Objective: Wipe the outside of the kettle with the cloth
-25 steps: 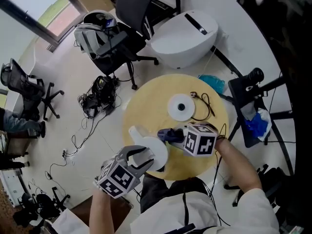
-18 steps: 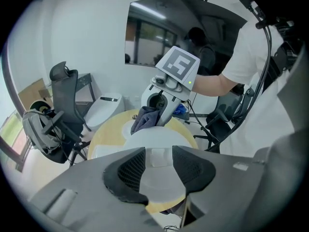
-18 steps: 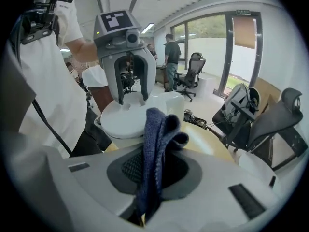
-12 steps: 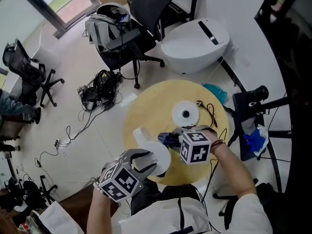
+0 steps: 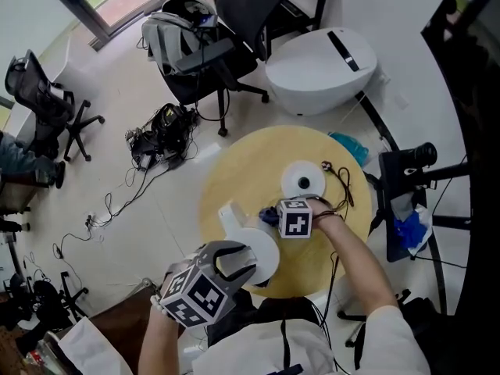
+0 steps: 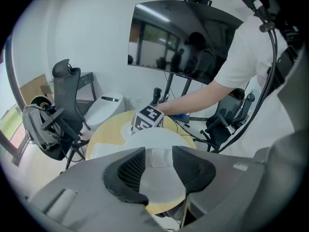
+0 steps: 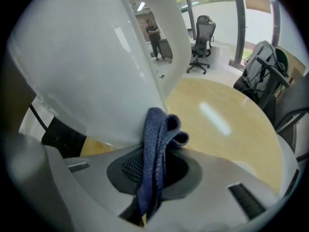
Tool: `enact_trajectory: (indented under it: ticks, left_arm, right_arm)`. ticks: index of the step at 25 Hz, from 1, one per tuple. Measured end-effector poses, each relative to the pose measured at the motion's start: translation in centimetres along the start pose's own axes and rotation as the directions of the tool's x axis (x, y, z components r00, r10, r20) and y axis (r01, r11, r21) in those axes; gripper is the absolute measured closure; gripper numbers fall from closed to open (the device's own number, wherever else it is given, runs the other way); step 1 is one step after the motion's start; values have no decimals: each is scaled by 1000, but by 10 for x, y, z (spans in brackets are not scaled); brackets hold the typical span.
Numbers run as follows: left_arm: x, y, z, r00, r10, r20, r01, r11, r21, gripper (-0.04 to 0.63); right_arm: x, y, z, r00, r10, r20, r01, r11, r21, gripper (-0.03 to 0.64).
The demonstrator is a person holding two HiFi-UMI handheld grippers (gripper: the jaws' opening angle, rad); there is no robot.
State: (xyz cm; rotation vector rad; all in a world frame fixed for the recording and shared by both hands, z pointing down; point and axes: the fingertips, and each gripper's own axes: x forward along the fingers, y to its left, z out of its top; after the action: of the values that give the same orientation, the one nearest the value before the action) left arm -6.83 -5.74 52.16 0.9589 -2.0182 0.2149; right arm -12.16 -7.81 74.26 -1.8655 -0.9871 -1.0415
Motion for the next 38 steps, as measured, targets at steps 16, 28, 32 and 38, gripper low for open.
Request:
enact_trajectory:
  ticks: [16,28,32,38]
  left_arm:
    - [3,-2,0,1000,-3,10,3,1000,-12,428]
    - [1,2,-3,1000,7,9,-7,1000,-11,430]
    - [2,0,-3,998,-23,52,23,1000,-8,407]
    - [-20,-3,7,964,88,250,-65,993,-101,376]
  right_arm:
    - [-38,2,34,998,61,5,-55,939,-339,549]
    - [-144,31,91,983,-45,179,126,874,-469,549]
    - [-161,17,91,955,-143,259,235,899,-369,549]
    - [-196,5,58,791,-414,451,376,910,175,549]
